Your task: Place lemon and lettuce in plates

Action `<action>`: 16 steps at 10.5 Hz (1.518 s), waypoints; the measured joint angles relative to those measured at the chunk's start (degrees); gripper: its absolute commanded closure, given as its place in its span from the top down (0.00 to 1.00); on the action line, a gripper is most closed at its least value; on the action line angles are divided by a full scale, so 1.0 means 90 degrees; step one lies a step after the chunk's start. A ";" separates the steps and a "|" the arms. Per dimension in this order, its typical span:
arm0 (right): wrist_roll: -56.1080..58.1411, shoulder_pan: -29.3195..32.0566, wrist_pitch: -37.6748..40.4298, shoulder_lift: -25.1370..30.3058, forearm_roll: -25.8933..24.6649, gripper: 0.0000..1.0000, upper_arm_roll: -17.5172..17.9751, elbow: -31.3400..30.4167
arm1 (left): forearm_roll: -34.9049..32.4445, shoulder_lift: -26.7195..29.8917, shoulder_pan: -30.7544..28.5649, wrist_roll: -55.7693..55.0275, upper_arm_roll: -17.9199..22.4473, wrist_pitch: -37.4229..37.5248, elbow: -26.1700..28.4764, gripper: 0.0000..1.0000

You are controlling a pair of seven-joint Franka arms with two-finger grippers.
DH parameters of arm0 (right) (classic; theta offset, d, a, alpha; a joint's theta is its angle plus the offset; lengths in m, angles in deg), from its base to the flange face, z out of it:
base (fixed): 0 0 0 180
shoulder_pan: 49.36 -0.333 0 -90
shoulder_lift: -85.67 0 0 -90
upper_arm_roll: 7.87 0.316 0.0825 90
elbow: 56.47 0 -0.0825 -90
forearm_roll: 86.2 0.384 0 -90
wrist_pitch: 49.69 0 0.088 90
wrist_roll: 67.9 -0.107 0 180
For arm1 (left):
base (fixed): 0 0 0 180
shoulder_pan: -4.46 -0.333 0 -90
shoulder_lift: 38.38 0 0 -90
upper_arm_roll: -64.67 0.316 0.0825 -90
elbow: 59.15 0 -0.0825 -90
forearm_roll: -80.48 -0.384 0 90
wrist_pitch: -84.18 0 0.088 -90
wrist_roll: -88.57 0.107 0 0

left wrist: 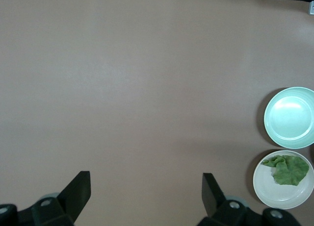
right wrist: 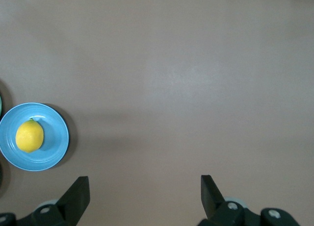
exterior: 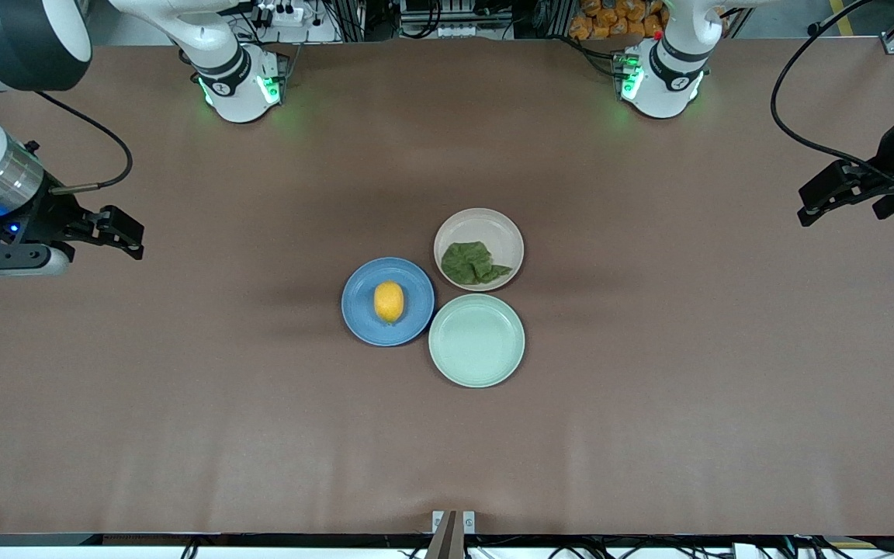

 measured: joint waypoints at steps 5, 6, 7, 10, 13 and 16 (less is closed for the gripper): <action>0.0005 0.0004 -0.0021 0.0000 -0.0045 1.00 -0.0001 0.0037 | 0.0000 0.0000 0.0010 0.0000 -0.0001 0.0096 0.0002 1.00; 0.0005 0.0005 -0.0026 0.0000 -0.0059 1.00 -0.0003 0.0044 | 0.0000 0.0000 0.0010 0.0000 -0.0001 0.0096 0.0002 1.00; 0.0005 0.0006 -0.0030 0.0000 -0.0064 1.00 -0.0004 0.0065 | 0.0000 0.0000 0.0011 0.0000 -0.0001 0.0105 0.0002 1.00; 0.0005 0.0006 -0.0030 0.0000 -0.0072 1.00 -0.0004 0.0131 | 0.0000 0.0000 0.0011 0.0000 -0.0001 0.0184 0.0001 1.00; 0.0005 0.0011 -0.0021 0.0000 -0.0073 1.00 -0.0010 0.0220 | 0.0000 0.0000 0.0010 0.0000 0.0000 0.0186 0.0001 1.00; 0.0005 0.0011 0.0246 0.0002 -0.0069 1.00 -0.0011 0.0249 | 0.0000 0.0000 0.0001 0.0000 0.0014 0.0187 0.0001 1.00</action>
